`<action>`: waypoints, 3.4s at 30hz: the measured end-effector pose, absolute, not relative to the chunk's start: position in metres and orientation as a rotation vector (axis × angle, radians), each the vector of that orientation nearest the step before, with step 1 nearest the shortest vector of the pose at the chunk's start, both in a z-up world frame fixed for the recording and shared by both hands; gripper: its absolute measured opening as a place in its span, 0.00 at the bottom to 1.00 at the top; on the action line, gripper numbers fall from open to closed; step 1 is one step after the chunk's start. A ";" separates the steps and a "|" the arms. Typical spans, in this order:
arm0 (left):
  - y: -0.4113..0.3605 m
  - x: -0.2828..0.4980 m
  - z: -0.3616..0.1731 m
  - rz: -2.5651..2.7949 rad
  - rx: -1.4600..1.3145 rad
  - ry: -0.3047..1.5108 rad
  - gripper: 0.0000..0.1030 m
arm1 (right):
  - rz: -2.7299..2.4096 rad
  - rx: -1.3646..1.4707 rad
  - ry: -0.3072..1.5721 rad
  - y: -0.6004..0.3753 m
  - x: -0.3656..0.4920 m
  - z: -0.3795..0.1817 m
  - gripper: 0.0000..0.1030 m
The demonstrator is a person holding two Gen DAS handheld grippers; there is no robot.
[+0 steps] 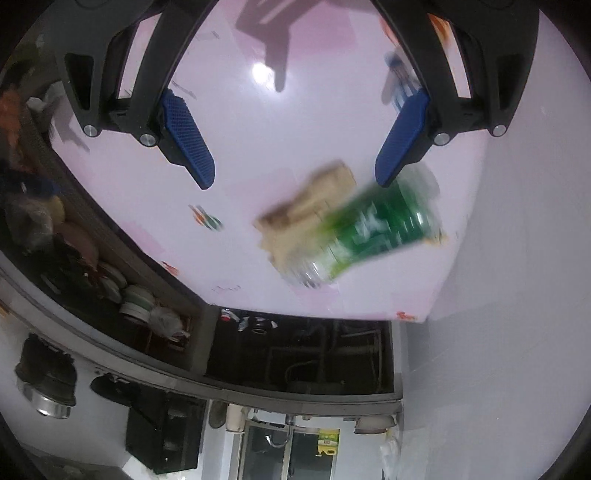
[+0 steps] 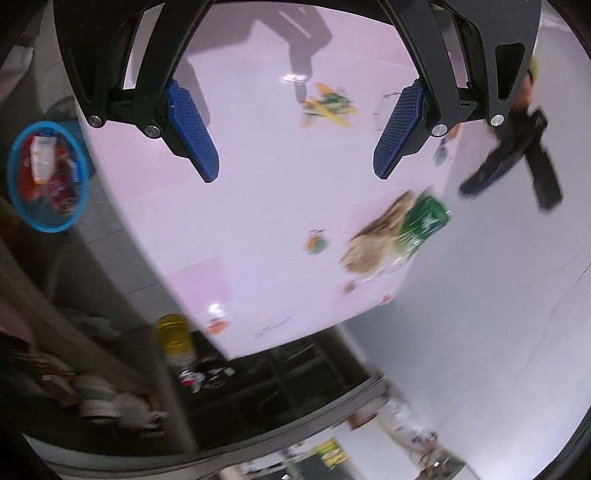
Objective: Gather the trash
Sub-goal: 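Return both tools over the table toward the green bottle and beige cloth, then grasp the beige cloth with the right tool, then grasp the beige cloth with the left tool while the right tool releases it, then move the right tool over the green bottle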
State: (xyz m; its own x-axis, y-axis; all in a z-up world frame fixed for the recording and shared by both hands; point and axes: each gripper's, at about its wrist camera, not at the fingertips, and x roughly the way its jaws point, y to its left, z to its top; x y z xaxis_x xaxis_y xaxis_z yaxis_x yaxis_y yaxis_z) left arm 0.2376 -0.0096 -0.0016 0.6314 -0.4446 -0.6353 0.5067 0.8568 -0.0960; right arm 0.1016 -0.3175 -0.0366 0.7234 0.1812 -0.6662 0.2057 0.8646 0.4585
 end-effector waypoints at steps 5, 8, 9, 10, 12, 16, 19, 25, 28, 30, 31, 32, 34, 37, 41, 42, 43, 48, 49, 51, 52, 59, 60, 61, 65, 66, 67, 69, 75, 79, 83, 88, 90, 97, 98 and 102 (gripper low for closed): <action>-0.012 0.312 0.007 -0.519 0.103 0.802 0.82 | 0.120 0.579 0.863 -0.287 0.157 -0.041 0.81; -0.014 0.345 -0.001 -0.419 0.176 0.832 0.82 | 0.192 0.633 0.924 -0.271 0.202 -0.050 0.81; -0.015 0.352 -0.006 -0.392 0.208 0.841 0.82 | 0.192 0.645 0.942 -0.267 0.217 -0.053 0.81; -0.016 0.360 -0.011 -0.374 0.235 0.857 0.82 | 0.196 0.646 0.958 -0.261 0.232 -0.056 0.81; -0.015 0.367 -0.017 -0.383 0.237 0.883 0.82 | 0.204 0.626 0.983 -0.247 0.268 -0.062 0.81; -0.010 0.373 -0.026 -0.376 0.233 0.907 0.82 | 0.198 0.585 1.014 -0.225 0.319 -0.070 0.78; -0.004 0.377 -0.030 -0.384 0.201 0.925 0.82 | 0.179 0.566 1.044 -0.213 0.350 -0.079 0.72; 0.010 0.378 -0.035 -0.372 0.148 0.956 0.82 | 0.138 0.505 1.083 -0.198 0.369 -0.097 0.43; 0.020 0.363 -0.024 -0.381 0.093 0.887 0.82 | 0.170 0.528 1.110 -0.199 0.364 -0.102 0.12; 0.020 0.348 -0.016 -0.419 0.073 0.827 0.82 | 0.197 0.540 1.131 -0.201 0.355 -0.104 0.10; 0.022 0.334 -0.011 -0.456 0.062 0.794 0.82 | 0.211 0.531 1.138 -0.201 0.349 -0.105 0.09; 0.021 0.326 -0.008 -0.481 0.057 0.781 0.82 | 0.224 0.526 1.146 -0.201 0.346 -0.105 0.09; 0.020 0.299 -0.008 -0.561 0.050 0.759 0.82 | 0.260 0.517 1.169 -0.199 0.334 -0.105 0.08; 0.016 0.259 -0.018 -0.652 0.082 0.750 0.82 | 0.321 0.509 1.211 -0.197 0.315 -0.105 0.08; 0.010 0.218 -0.045 -0.773 0.118 0.788 0.81 | 0.445 0.497 1.295 -0.192 0.286 -0.109 0.08; 0.010 0.212 -0.053 -0.796 0.116 0.804 0.81 | 0.467 0.501 1.311 -0.192 0.283 -0.111 0.08; 0.009 0.207 -0.060 -0.803 0.122 0.820 0.81 | 0.486 0.506 1.327 -0.190 0.284 -0.114 0.08; 0.005 0.189 -0.082 -0.806 0.142 0.863 0.74 | 0.626 0.604 1.432 -0.193 0.260 -0.126 0.08; 0.003 0.187 -0.085 -0.810 0.147 0.866 0.70 | 0.650 0.631 1.449 -0.193 0.256 -0.129 0.08; -0.001 0.186 -0.090 -0.807 0.173 0.874 0.63 | 0.681 0.673 1.475 -0.191 0.263 -0.136 0.08; -0.002 0.184 -0.091 -0.800 0.186 0.878 0.59 | 0.692 0.692 1.482 -0.192 0.262 -0.137 0.08; -0.005 0.202 -0.095 -0.771 0.147 0.909 0.39 | 0.781 0.754 1.472 -0.187 0.255 -0.131 0.12; -0.004 0.204 -0.096 -0.764 0.142 0.912 0.30 | 0.774 0.744 1.456 -0.188 0.254 -0.127 0.12; -0.003 0.206 -0.096 -0.758 0.137 0.916 0.19 | 0.766 0.731 1.445 -0.190 0.254 -0.124 0.15; 0.010 0.214 -0.097 -0.734 0.061 0.953 0.09 | 0.687 0.715 1.389 -0.211 0.255 -0.108 0.49; 0.013 0.216 -0.097 -0.728 0.049 0.956 0.08 | 0.678 0.724 1.369 -0.218 0.255 -0.103 0.51; 0.017 0.217 -0.097 -0.715 0.041 0.957 0.08 | 0.662 0.746 1.346 -0.227 0.255 -0.098 0.55; 0.024 0.213 -0.097 -0.700 0.031 0.958 0.07 | 0.613 0.806 1.300 -0.241 0.260 -0.089 0.65; 0.045 0.211 -0.098 -0.586 0.003 0.982 0.07 | 0.453 0.990 1.225 -0.258 0.287 -0.079 0.79; 0.065 0.207 -0.094 -0.491 -0.028 0.967 0.07 | 0.318 1.094 1.231 -0.249 0.312 -0.089 0.79; 0.080 0.206 -0.093 -0.444 -0.057 0.968 0.07 | 0.213 1.156 1.202 -0.253 0.322 -0.094 0.79; 0.087 0.195 -0.094 -0.419 -0.072 0.965 0.07 | 0.103 1.188 1.205 -0.264 0.331 -0.108 0.78; 0.088 0.194 -0.093 -0.414 -0.084 0.962 0.07 | 0.109 1.171 1.191 -0.271 0.333 -0.110 0.70; 0.092 0.181 -0.087 -0.395 -0.081 0.965 0.07 | 0.190 1.029 1.193 -0.250 0.341 -0.106 0.59; 0.093 0.181 -0.086 -0.394 -0.083 0.965 0.07 | 0.184 0.990 1.188 -0.261 0.339 -0.101 0.58; 0.091 0.178 -0.084 -0.400 -0.090 0.966 0.07 | 0.274 0.860 1.236 -0.274 0.328 -0.096 0.58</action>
